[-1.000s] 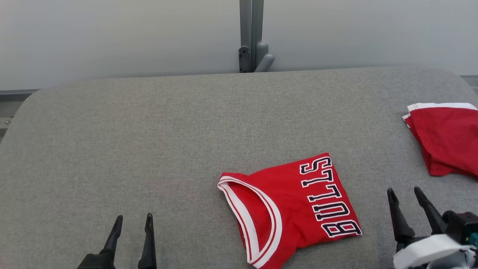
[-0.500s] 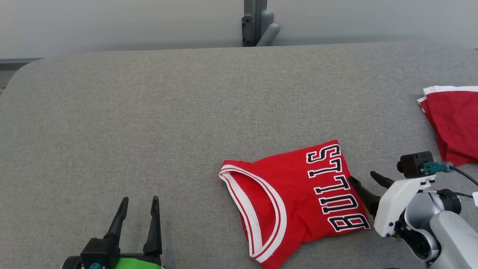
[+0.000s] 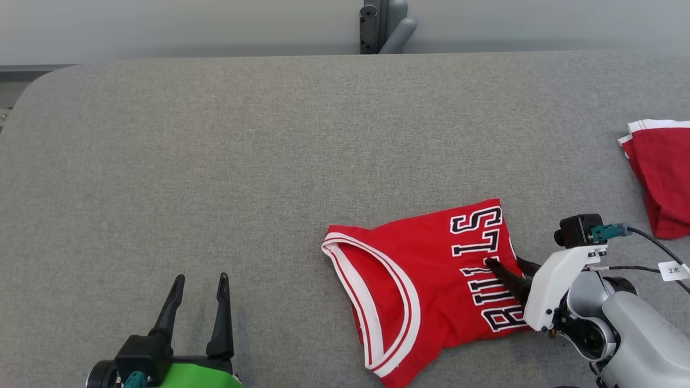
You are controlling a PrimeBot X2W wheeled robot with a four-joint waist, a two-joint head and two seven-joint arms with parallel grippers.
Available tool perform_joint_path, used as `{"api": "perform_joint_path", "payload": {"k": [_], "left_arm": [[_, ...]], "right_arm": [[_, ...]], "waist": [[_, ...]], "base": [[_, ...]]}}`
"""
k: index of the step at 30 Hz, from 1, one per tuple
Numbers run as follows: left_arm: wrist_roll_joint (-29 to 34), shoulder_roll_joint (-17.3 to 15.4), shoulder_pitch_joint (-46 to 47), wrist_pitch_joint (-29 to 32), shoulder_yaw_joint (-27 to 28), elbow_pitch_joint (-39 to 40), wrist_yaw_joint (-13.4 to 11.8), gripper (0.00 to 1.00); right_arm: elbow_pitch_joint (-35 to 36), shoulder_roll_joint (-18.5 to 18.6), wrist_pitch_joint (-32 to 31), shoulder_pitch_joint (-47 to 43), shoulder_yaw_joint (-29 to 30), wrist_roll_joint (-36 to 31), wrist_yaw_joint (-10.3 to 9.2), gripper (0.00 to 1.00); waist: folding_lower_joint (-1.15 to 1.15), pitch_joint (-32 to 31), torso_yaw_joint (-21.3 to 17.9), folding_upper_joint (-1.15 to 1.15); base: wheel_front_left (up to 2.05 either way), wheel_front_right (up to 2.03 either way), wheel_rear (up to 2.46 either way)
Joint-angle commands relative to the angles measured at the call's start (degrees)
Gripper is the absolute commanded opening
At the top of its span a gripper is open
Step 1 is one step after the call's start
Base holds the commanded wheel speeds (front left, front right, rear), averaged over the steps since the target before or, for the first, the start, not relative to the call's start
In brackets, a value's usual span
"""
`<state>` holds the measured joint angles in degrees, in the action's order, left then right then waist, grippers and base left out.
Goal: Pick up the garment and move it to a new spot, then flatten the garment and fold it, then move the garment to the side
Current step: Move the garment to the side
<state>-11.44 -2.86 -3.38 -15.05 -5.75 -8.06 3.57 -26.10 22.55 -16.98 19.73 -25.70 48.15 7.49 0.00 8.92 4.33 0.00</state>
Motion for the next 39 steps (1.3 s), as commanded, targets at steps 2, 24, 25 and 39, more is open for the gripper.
{"api": "perform_joint_path", "payload": {"k": [2,24,25,39], "left_arm": [[-0.43,-0.10,0.97,-0.12,0.03,0.48,-0.19,1.00],[0.78,-0.12,3.49,-0.12,1.06,2.76,0.73,1.00],[0.91,-0.12,3.80,-0.12,0.92,2.67,0.80,1.00],[1.08,-0.12,5.43,-0.12,0.76,2.15,1.33,1.00]], "right_arm": [[0.67,0.57,1.03,0.98,-1.49,3.44,-0.01,0.00],[2.79,10.60,4.29,20.50,-5.88,5.51,-0.01,0.00],[2.48,10.93,4.60,21.57,-5.39,5.45,-0.01,0.00],[-2.35,10.76,7.10,31.98,-1.86,3.44,-0.01,0.00]], "waist": [[0.00,0.18,-0.95,0.00],[0.00,4.25,-19.64,0.00],[0.00,4.72,-19.57,0.00],[0.00,7.85,-15.85,0.00]], "base": [[0.00,0.00,0.00],[0.00,0.00,0.00],[0.00,0.00,0.00],[0.00,0.00,0.00]]}}
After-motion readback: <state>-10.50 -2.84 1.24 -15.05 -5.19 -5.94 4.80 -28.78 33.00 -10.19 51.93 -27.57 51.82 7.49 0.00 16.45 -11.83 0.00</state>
